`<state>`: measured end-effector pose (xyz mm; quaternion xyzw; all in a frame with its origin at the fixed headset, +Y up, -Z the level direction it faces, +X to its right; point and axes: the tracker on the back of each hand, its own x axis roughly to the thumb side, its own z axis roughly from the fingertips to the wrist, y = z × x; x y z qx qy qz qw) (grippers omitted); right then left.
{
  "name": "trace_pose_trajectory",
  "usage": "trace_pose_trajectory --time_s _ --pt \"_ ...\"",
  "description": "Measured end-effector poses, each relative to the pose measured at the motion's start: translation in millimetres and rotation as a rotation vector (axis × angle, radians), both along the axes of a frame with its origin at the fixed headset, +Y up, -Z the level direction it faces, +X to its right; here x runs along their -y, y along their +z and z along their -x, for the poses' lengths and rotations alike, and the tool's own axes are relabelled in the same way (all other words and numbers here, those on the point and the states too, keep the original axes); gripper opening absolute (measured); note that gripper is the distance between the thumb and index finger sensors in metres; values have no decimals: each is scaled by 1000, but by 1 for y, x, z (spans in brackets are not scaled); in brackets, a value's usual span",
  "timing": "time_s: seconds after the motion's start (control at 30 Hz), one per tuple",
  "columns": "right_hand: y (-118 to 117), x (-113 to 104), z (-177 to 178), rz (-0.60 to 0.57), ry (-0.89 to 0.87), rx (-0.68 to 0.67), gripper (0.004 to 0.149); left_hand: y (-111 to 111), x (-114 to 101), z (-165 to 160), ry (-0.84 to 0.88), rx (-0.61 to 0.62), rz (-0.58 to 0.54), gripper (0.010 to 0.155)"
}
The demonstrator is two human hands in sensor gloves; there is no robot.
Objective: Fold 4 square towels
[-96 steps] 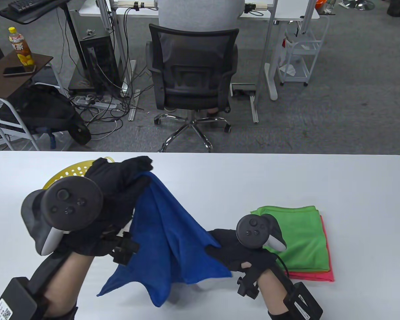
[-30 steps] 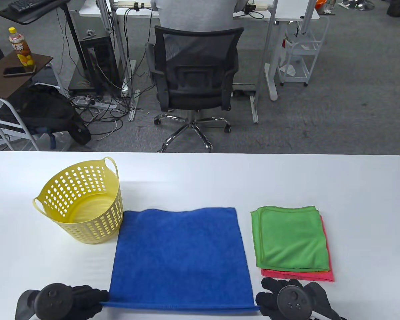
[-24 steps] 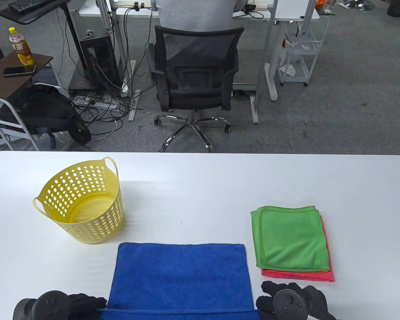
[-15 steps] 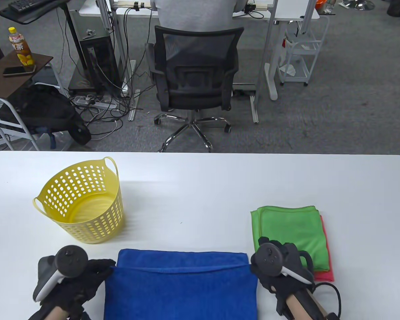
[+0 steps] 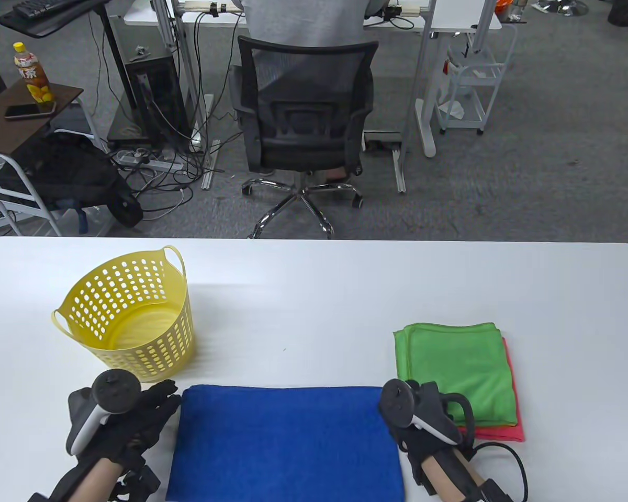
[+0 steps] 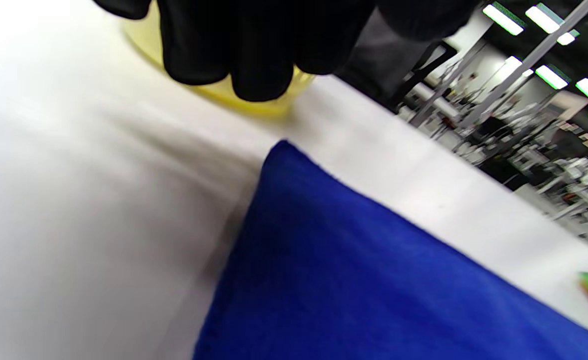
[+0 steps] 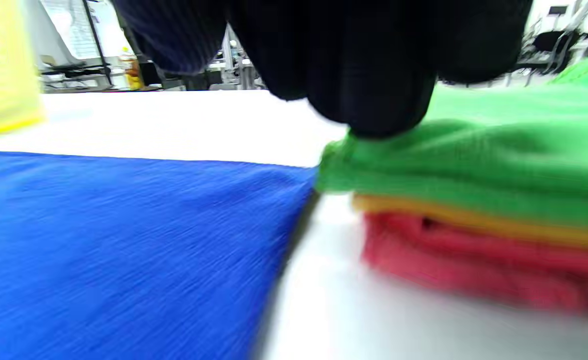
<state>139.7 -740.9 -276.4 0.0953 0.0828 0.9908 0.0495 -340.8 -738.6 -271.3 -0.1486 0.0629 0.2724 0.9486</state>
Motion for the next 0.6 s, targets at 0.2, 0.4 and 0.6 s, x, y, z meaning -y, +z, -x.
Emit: trace_pose_trajectory --time_s 0.2,0.4,0.6 --pt "33 32 3 256 -67 149 59 11 14 15 -33 34 -75 63" --pt "14 51 7 260 30 335 68 11 27 5 -93 118 -51 63" --pt "10 61 13 231 -112 438 58 16 26 3 -82 153 -67 63"
